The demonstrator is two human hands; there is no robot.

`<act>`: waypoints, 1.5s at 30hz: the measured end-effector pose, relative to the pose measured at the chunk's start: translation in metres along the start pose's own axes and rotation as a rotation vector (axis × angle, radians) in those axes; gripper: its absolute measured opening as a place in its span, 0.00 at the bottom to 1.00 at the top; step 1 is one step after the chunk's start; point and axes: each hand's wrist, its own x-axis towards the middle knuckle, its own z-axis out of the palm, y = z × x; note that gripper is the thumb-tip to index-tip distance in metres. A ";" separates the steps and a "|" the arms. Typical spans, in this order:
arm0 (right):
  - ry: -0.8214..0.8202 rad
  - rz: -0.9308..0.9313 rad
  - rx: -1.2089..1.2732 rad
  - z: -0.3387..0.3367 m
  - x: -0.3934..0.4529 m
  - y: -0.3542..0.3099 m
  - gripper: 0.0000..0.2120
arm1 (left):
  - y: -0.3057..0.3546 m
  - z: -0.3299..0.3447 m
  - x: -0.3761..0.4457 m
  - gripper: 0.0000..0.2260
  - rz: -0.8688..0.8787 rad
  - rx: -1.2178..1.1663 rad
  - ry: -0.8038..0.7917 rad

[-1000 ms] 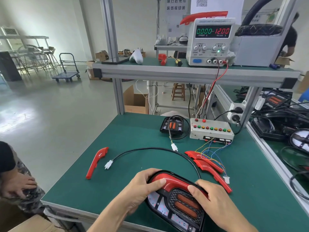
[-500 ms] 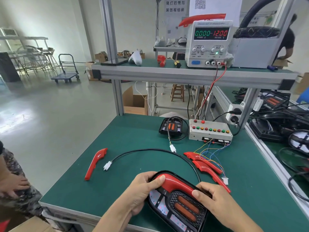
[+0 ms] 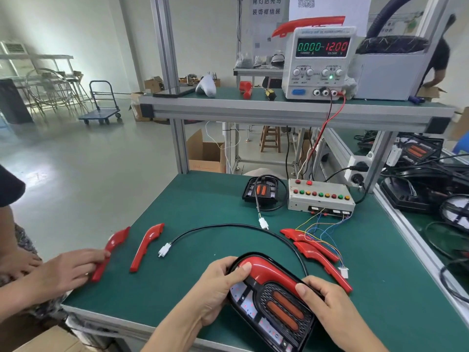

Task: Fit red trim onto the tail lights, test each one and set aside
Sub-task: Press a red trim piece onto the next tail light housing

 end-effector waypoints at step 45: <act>0.086 0.073 -0.028 0.011 0.022 -0.015 0.23 | 0.051 -0.094 -0.013 0.07 0.347 1.155 1.050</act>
